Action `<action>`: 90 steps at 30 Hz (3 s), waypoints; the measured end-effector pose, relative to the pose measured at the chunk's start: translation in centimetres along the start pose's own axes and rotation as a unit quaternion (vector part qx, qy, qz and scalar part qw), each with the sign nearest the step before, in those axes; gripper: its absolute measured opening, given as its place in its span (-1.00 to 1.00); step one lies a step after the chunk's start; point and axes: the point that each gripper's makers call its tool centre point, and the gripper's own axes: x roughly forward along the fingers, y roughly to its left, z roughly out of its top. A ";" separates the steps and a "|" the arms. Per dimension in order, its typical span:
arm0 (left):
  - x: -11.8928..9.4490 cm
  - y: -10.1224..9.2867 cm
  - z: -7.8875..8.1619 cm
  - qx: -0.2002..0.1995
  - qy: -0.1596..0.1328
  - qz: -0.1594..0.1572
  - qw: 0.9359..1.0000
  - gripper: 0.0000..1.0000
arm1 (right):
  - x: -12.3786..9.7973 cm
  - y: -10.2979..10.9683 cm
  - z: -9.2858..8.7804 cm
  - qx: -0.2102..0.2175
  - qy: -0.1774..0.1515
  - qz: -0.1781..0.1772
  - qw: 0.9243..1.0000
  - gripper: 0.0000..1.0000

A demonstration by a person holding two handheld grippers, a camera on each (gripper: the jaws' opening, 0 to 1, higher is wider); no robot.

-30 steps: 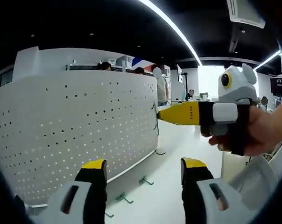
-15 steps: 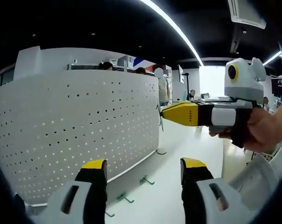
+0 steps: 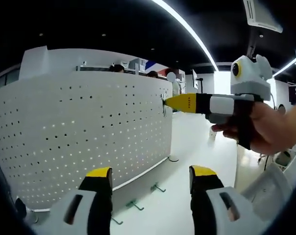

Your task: Insert the hook assembly into the mounting plate slot until the hook locks in place.

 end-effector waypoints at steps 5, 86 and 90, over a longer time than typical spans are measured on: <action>-0.4 0.5 0.2 -0.002 -0.005 0.008 1.000 0.32 | 1.2 -0.1 0.9 0.001 -0.011 0.003 1.000 -0.97; -9.9 6.5 -3.2 -0.053 -0.038 0.121 0.991 0.29 | 11.8 -7.3 2.7 0.019 -0.075 -0.118 0.990 -0.97; -10.1 6.8 -3.3 -0.057 -0.038 0.124 0.990 0.28 | 12.0 -7.0 2.8 0.019 -0.079 -0.117 0.990 -0.97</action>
